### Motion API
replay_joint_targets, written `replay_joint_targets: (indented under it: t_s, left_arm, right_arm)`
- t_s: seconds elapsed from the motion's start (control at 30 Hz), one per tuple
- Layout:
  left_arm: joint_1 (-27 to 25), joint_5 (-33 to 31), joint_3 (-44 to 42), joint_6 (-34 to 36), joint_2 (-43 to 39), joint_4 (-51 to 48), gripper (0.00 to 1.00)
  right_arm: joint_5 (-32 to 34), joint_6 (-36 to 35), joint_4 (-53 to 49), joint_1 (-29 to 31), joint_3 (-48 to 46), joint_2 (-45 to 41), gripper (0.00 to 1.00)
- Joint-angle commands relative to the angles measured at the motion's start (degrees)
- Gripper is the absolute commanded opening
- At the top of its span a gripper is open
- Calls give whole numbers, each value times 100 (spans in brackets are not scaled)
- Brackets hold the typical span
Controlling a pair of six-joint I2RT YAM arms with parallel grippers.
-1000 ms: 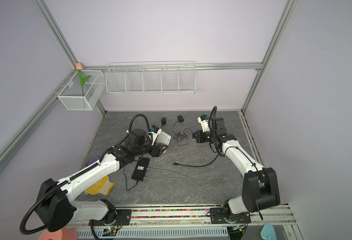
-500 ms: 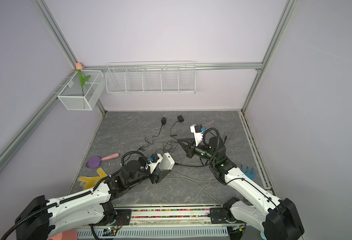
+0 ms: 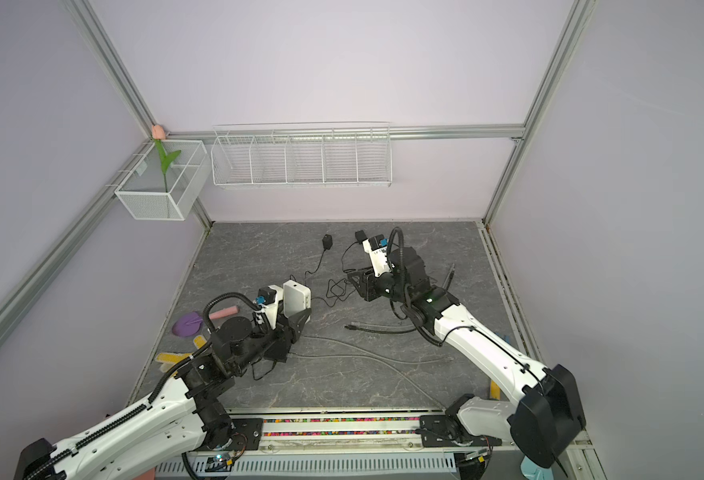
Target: Insert the plug into the switch port
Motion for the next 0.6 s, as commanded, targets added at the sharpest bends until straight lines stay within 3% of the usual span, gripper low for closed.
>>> replay_joint_targets:
  t_s: [0.0, 0.17, 0.57]
  left_arm:
    - [36, -350, 186, -702, -301, -1004, 0]
    - [126, -603, 213, -1179, -1011, -1637, 0]
    - [137, -295, 131, -1763, -1518, -2151, 0]
  right_arm:
    - [77, 121, -532, 482, 176, 611, 43]
    - [52, 190, -216, 1050, 564, 1814, 46]
    - [-277, 1223, 1197, 1201, 1082, 3666, 48]
